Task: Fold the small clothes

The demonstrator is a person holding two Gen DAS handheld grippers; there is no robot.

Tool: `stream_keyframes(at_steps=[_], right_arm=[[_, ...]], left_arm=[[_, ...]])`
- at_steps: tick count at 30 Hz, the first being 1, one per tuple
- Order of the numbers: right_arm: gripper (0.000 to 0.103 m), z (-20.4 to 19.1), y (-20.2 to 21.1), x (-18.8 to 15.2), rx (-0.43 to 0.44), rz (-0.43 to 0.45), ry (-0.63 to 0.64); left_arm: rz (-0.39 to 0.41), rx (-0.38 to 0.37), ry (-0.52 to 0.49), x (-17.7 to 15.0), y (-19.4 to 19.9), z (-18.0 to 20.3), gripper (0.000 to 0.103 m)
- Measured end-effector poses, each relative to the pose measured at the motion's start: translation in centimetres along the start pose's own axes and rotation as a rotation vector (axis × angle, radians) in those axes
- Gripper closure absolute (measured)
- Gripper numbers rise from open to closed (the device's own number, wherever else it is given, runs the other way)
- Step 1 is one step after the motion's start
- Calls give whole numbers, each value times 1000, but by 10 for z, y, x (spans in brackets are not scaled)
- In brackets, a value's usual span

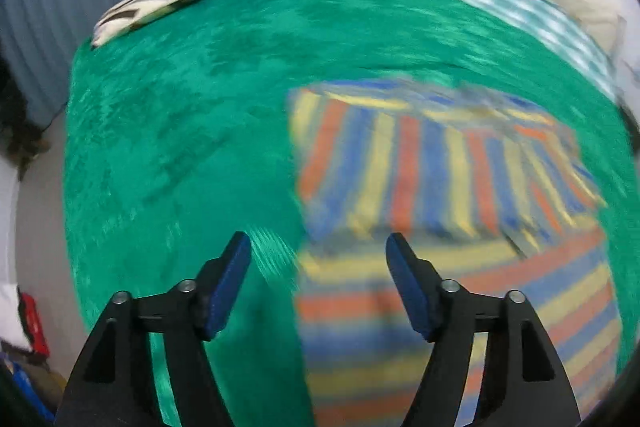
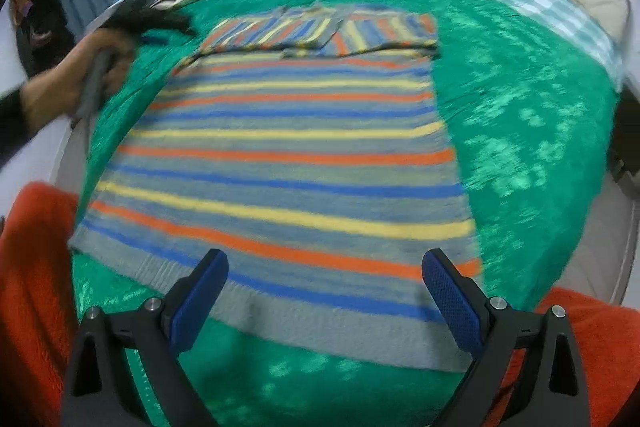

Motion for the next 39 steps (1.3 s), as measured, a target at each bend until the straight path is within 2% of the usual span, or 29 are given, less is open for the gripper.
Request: stream_keyframes(at_steps=[3,7,8,10,12,13,16,20,21,24,26,28,30,35,39], right_arm=[[6,19,3,13,-22,0,-26],[6,30,-8,16,-28,-44,-23],[6,29,-16,11,-12,-77,-22],[6,28,-37,-11,-15,-197,-29],[5,20,-42,-28,-76,-237,52],[4,16,-39,-34,-96,-238,79],[2,14,-34,-49,-80,-269,36],[2,14,-24,-52,-85,-258,25],[2,14,-17,-49,-93,-232,20],[2,17,10,-34,-104,-84,-11],[2,17,30,-20,-109,35,-31],[2,14,39,-11,-118,115,-19],[2,8,40,-7,-121,145,3],[2,-4,37,-5,-99,153,40],[2,-7,36,-1,-94,165,56]], left_arm=[[-16,-78,-80,-50,27,31,24],[-91,-155,-157,-135,46,73,23],[-132,-154,-179,-159,44,80,23],[-220,-93,-234,-207,36,88,22],[-176,-68,-219,-224,46,88,20],[-184,-62,-203,-232,49,87,19],[-188,-73,-150,-243,57,81,17],[-176,-100,-112,-244,64,78,16],[-167,-112,-100,-242,67,77,16],[-94,-159,-52,-237,86,73,16],[-46,-148,-31,-232,96,67,16],[5,-121,-14,-227,104,63,16],[36,-99,0,-223,110,60,16],[100,-61,39,-216,127,44,12],[110,-34,45,-212,129,38,12]])
Point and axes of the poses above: each gripper's, at about its wrist camera, not at the fingertips, and y roughly against the way its jaws point, z to its right, x to its top, the point moved 7 cm from there along -y, roughly the way its jaws point, and after that the axes turned 3 degrees about -z, right-handed, at the moved point
